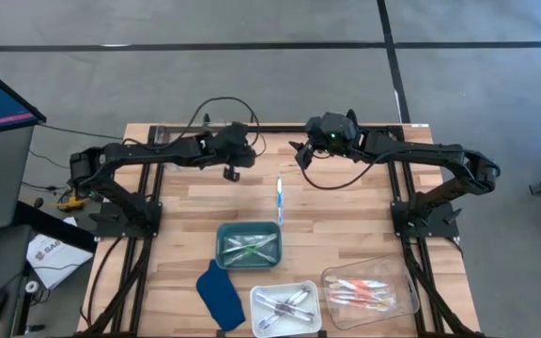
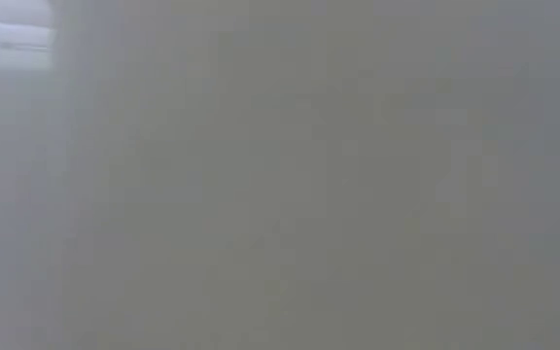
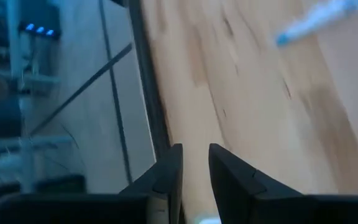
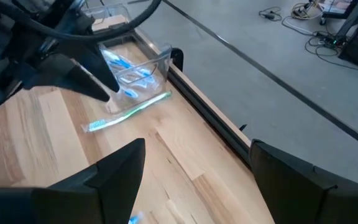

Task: Pick & Place Toothbrushes
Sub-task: Put the green toothbrush into the green bin

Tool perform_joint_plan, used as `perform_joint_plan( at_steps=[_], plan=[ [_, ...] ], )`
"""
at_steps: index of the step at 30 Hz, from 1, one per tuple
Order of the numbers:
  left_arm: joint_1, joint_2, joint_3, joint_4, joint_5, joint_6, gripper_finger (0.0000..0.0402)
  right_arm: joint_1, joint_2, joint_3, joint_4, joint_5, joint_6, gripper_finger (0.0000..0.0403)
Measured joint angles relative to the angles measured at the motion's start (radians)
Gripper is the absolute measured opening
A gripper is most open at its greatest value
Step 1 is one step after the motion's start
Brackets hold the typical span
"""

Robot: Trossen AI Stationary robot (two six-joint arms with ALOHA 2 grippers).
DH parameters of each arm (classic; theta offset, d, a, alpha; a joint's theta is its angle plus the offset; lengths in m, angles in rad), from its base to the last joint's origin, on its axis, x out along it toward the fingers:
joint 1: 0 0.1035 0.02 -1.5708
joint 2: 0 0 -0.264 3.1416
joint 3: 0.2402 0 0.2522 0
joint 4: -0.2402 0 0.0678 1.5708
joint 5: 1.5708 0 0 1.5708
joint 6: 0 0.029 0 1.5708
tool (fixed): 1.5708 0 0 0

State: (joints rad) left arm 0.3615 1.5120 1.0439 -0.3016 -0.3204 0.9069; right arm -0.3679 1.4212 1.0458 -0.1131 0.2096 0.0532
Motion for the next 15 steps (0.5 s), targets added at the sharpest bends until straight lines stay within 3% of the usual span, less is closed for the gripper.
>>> perform_joint_plan(
  at_steps=[5,10,15],
  plan=[
    [0.003,0.0,0.0,-0.189,0.067,0.231,0.0061,0.0,0.0,0.0,-0.019,0.0,0.0,0.0282],
    [0.009,0.035,-0.001,-0.388,0.099,0.265,0.0007,0.0,0.0,0.0,-0.023,0.0,0.0,0.0282],
    [0.005,0.038,-0.001,-0.354,0.03,0.311,0.001,0.0,0.0,0.0,-0.027,0.0,0.0,0.0282]
  ],
)
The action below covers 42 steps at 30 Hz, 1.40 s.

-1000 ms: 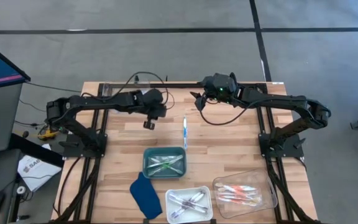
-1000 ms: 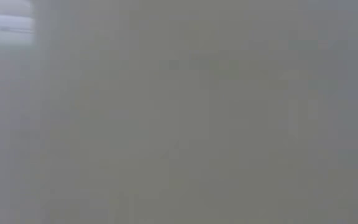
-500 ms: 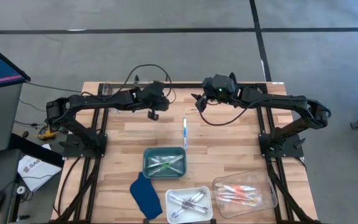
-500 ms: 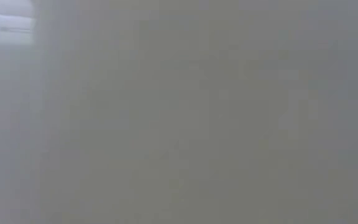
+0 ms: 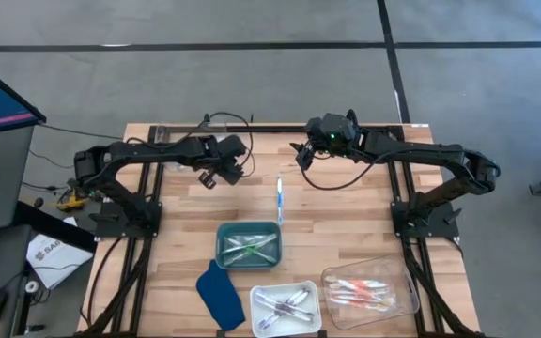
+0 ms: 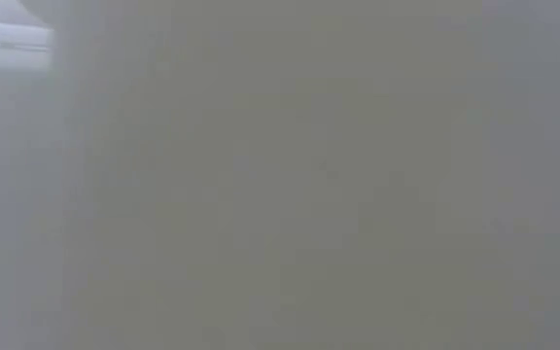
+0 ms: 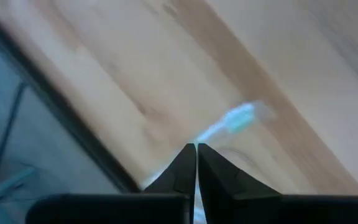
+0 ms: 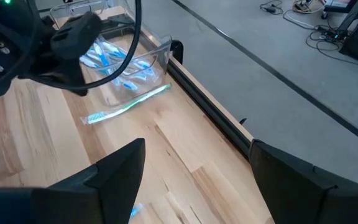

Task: Pick & Place Toothbrushes
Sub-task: Put the green toothbrush into the green bin

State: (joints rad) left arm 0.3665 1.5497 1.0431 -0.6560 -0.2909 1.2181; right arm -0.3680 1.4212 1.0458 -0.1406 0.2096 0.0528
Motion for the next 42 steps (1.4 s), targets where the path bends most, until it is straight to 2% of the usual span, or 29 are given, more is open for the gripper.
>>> perform_joint_plan(
  at_steps=[3,5,8,12,18,24,31,42],
  plan=[
    [-0.001,0.0,0.0,0.047,0.0,0.0,0.001,0.0,0.0,0.0,0.0,0.0,0.0,0.0282],
    [0.0,0.007,0.001,0.05,0.035,0.027,0.0014,0.0,0.0,0.0,0.001,0.0,0.0,0.0282],
    [-0.004,0.032,-0.01,0.052,0.065,0.078,0.0034,-0.001,0.0,0.0,0.003,0.0,0.0,0.0282],
    [-0.014,0.09,-0.057,0.068,0.011,0.094,0.0087,-0.001,0.0,0.0,0.003,0.0,0.0,0.0282],
    [-0.03,0.162,-0.079,0.095,-0.119,0.208,0.0177,0.003,0.0,0.0,0.002,0.0,0.0,0.0282],
    [-0.032,0.166,-0.079,0.141,-0.105,0.249,0.023,0.008,0.0,0.0,0.002,0.0,-0.001,0.0282],
    [-0.035,0.166,-0.097,0.146,-0.061,0.276,0.024,0.008,0.0,0.0,-0.004,0.0,-0.003,0.0282],
    [-0.036,0.163,-0.169,0.168,-0.066,0.305,0.0211,0.008,0.0,0.0,-0.009,0.0,-0.003,0.0282]
  ],
)
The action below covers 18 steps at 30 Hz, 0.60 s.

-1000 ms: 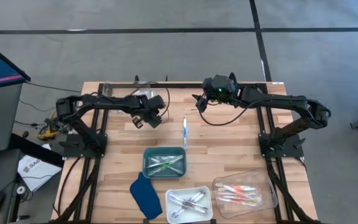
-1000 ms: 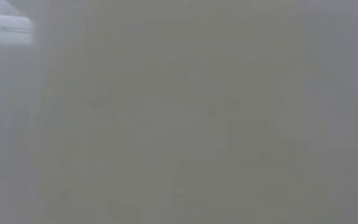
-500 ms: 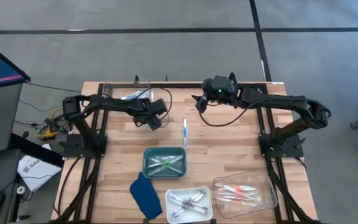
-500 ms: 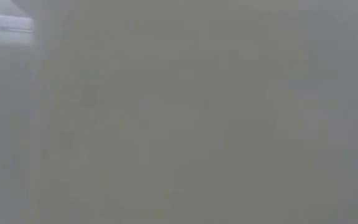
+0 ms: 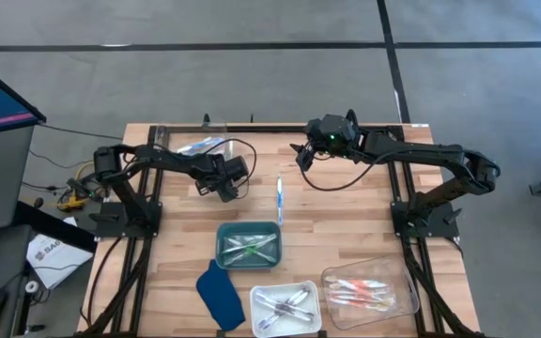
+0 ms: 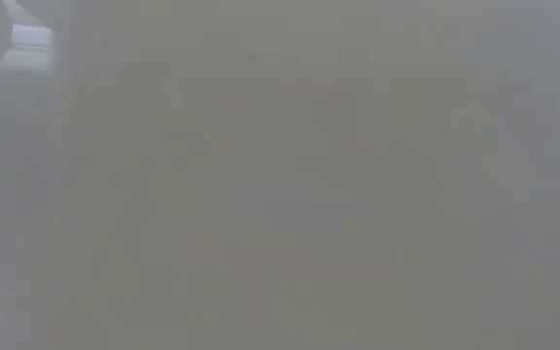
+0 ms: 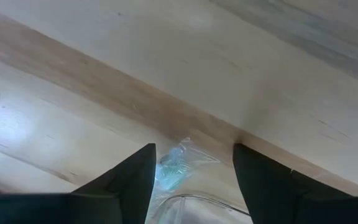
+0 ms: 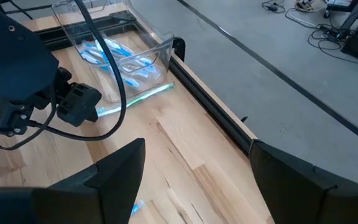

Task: Pick & Place Toothbrushes
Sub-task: Put the green toothbrush into the green bin

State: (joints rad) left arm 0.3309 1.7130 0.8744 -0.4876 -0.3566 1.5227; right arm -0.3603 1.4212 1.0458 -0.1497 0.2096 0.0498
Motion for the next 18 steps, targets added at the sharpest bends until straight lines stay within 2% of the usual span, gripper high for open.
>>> perform_joint_plan(
  at_steps=[18],
  plan=[
    [-0.021,0.003,-0.003,0.036,-0.001,0.0,0.0151,0.0,0.0,0.0,0.002,0.0,0.001,0.0282]
  ],
)
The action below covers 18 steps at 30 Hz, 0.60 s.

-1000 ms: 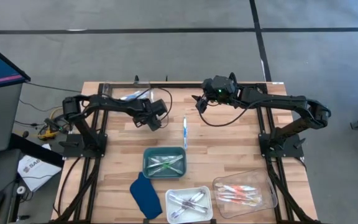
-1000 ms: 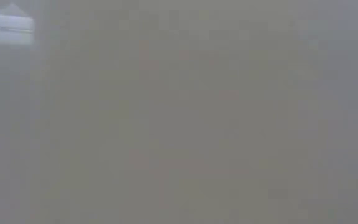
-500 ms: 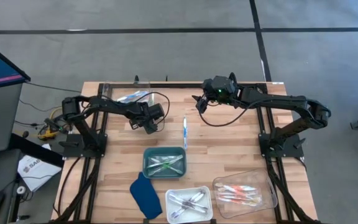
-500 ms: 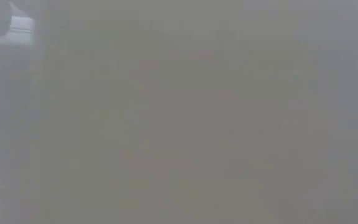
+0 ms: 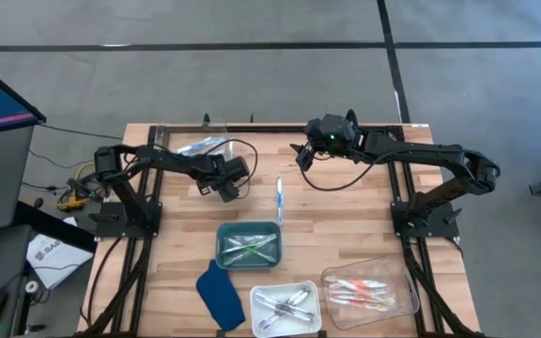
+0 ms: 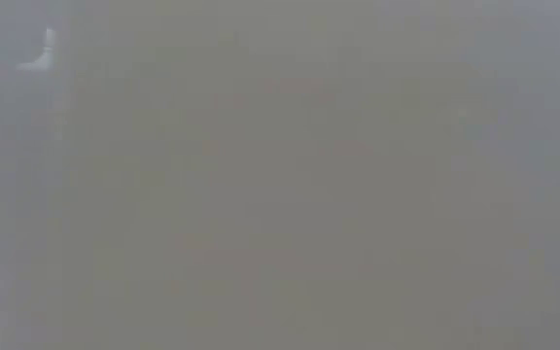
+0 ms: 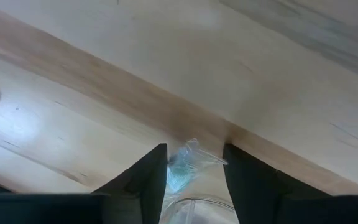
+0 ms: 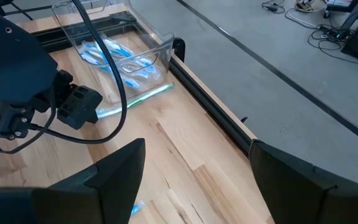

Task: Pick & Place Toothbrushes
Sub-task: Put the green toothbrush into the green bin

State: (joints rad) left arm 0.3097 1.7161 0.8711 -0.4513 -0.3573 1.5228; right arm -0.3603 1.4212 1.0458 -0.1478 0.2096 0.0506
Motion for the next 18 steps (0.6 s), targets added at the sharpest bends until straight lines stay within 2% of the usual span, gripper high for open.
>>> perform_joint_plan(
  at_steps=[18],
  plan=[
    [-0.079,0.001,0.0,0.026,0.013,-0.001,0.0122,0.0,0.0,0.0,-0.002,0.0,0.002,0.0281]
  ],
)
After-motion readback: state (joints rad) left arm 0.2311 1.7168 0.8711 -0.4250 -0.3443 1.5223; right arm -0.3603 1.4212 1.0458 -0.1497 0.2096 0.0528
